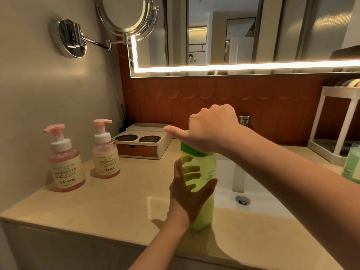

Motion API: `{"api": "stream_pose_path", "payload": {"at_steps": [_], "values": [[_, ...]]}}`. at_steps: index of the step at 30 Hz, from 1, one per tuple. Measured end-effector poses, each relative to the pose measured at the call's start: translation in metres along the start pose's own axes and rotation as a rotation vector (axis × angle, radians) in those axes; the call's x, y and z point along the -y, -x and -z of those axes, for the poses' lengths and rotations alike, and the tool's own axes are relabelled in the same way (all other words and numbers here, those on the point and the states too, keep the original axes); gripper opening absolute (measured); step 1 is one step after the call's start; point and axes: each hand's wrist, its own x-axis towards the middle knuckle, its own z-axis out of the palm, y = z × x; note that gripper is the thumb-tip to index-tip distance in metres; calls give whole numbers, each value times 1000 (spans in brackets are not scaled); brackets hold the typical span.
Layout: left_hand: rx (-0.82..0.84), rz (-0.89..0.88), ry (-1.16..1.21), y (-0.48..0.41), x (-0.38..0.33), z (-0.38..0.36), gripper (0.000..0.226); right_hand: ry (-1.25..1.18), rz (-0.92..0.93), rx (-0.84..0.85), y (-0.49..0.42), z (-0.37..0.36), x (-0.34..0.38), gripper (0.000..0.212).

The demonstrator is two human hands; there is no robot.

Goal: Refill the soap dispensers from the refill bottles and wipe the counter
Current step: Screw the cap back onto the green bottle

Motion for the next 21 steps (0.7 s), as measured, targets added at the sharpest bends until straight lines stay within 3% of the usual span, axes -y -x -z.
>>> {"api": "stream_pose_path", "payload": {"at_steps": [3, 6, 9, 12, 16, 21], "values": [[0, -14, -40, -1, 3, 0, 71, -425, 72, 211, -3, -8, 2, 68], [-12, -21, -31, 0, 5, -1, 70, -690, 169, 357, -1, 0, -4, 46], [8, -27, 32, 1, 3, 0, 66, -830, 204, 557, 4, 13, -28, 35], [53, 21, 102, 0, 1, 1, 63, -770, 225, 644, 9, 19, -47, 48], [51, 28, 79, 0, 1, 1, 57, -561, 288, 535, 6, 18, -45, 54], [39, 18, 58, 0, 1, 3, 56, -301, 385, 149, 3, 1, -32, 40]]}}
